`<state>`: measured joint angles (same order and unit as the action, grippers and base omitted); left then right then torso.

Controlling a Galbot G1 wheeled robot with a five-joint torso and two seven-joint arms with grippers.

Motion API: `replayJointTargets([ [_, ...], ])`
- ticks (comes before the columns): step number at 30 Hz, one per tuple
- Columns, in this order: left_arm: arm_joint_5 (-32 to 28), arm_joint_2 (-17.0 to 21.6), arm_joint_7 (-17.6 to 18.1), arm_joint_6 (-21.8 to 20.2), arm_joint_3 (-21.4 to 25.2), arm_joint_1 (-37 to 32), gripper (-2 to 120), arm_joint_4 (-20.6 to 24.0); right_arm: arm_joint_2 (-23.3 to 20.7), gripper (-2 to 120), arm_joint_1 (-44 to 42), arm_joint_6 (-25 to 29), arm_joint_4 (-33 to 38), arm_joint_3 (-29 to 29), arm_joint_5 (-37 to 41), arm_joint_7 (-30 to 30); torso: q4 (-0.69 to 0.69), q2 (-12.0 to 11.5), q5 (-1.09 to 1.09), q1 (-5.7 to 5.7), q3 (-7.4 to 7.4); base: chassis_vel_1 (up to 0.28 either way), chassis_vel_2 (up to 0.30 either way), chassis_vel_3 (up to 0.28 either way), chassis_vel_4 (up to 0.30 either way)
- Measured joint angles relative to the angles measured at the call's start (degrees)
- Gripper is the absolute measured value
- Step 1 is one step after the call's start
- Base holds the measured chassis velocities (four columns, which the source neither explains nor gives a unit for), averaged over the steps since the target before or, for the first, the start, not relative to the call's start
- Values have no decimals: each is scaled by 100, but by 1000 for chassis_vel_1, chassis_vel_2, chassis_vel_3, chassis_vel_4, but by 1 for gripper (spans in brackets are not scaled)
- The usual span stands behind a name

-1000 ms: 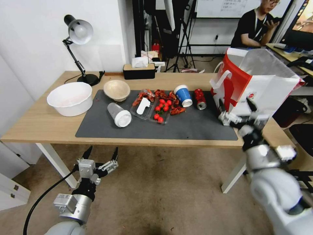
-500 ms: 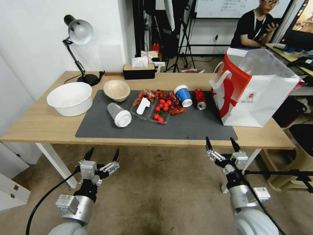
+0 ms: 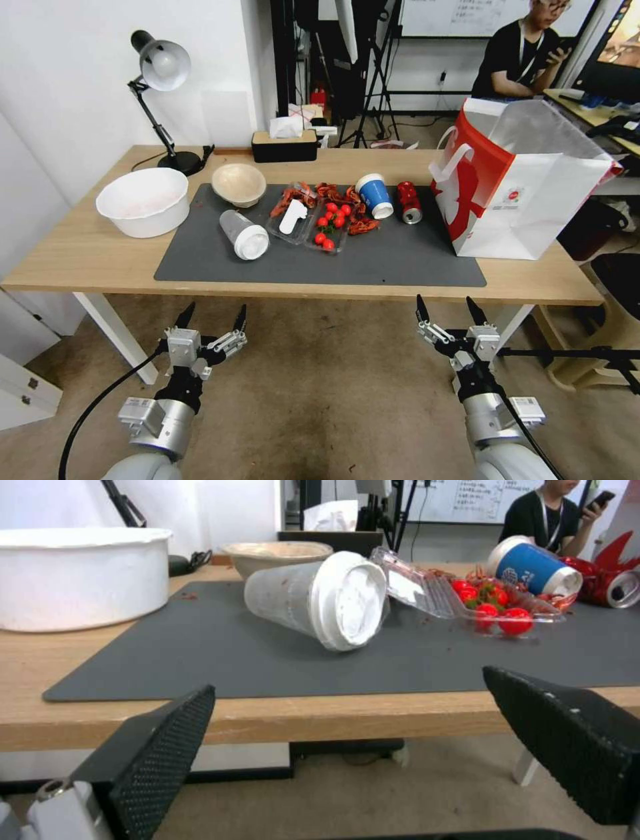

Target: Pick up the trash from the table and place it into the takeout bag.

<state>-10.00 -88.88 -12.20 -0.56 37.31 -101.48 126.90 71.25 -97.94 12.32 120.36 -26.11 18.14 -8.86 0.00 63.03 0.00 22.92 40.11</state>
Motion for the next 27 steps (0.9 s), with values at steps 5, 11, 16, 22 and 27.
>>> replayJointTargets([
  [5, -1, 13, -4, 1, 34, 16, 100, 3, 23, 100, 15, -2, 10, -8, -14, 4, 0, 0, 0, 0, 0, 0, 0, 0, 0],
  [11, -21, 35, -41, 26, 87, 35, 100, 5, 40, 100, 73, -99, 35, -7, -60, 7, 0, -1, 0, 0, 0, 0, 0, 0, 0],
  [16, -27, 40, -34, 17, 66, 54, 100, -6, 6, 100, 234, -347, 141, 57, -58, 2, 0, -1, 0, 0, 0, 0, 0, 0, 0],
  [22, -27, 38, -31, 11, 50, 46, 100, -3, -141, 100, 555, -758, 235, 140, -37, -53, 0, -1, 0, 0, 0, 0, 0, 0, 0],
  [27, -50, 46, -28, 9, 78, 38, 100, 19, -341, 100, 1060, -1230, 328, 256, 81, -186, 0, -1, 0, 0, 0, 0, 0, 0, 0],
])
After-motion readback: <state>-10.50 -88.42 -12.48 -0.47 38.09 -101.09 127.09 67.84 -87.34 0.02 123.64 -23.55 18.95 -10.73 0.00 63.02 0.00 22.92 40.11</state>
